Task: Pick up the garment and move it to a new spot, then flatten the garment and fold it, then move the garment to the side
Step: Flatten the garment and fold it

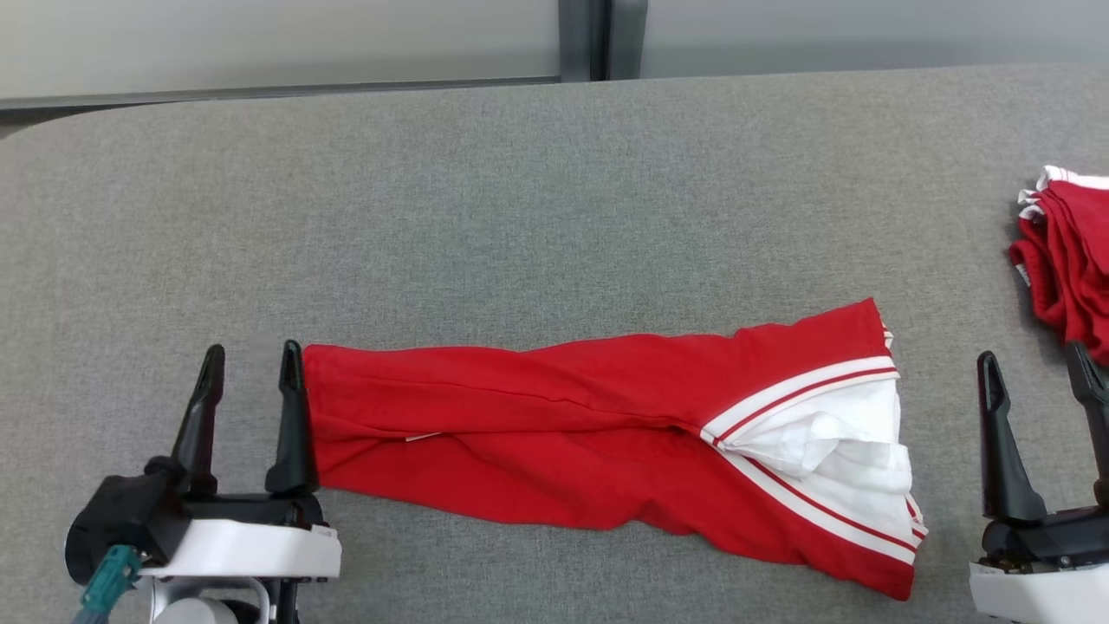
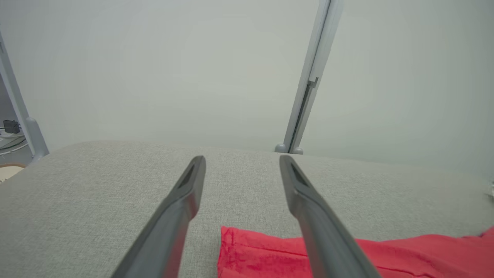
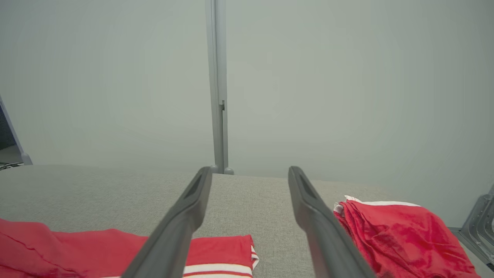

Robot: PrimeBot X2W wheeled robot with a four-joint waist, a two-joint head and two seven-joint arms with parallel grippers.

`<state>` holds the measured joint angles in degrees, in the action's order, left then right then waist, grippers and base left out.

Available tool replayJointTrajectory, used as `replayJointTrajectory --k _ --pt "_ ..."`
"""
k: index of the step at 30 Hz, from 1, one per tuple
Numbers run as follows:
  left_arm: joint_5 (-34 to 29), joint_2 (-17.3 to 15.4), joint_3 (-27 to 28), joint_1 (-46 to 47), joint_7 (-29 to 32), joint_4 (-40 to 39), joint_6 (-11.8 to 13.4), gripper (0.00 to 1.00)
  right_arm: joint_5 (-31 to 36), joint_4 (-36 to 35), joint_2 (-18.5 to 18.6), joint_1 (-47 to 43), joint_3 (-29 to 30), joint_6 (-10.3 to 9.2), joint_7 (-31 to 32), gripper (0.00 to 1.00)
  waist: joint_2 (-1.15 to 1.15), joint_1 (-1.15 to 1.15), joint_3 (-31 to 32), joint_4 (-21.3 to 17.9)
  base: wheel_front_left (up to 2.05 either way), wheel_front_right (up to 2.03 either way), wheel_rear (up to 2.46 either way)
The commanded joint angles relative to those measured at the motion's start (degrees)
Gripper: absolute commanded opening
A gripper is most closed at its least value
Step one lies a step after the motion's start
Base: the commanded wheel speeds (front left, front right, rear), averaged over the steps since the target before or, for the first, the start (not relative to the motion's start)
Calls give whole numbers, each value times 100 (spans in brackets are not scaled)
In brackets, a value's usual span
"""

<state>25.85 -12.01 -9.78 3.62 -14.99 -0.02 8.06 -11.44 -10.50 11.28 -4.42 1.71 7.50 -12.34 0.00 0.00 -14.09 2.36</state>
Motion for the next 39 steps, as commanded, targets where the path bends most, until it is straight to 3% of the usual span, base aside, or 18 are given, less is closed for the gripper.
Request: replayJointTrajectory --k 1,7,27,33,39 --pt "-165 23 34 -139 -20 -81 -48 100 69 -67 -21 -69 25 -3 58 100 0 0 131 -14 0 0 0" --pt "-630 169 32 -442 -22 -131 -112 100 197 -58 -112 -353 -105 -3 271 100 0 0 441 -67 0 0 0" --pt "-911 399 229 -481 -23 147 -336 100 -66 305 -51 -344 -83 -3 219 100 0 0 541 10 0 0 0" --pt "-1024 465 198 -259 -23 94 -410 100 -196 1012 53 -179 91 -3 313 100 0 0 235 160 0 0 0" --pt "-1120 588 152 -1 -23 110 -535 100 -468 2176 51 122 -209 -3 306 100 0 0 -64 384 0 0 0"
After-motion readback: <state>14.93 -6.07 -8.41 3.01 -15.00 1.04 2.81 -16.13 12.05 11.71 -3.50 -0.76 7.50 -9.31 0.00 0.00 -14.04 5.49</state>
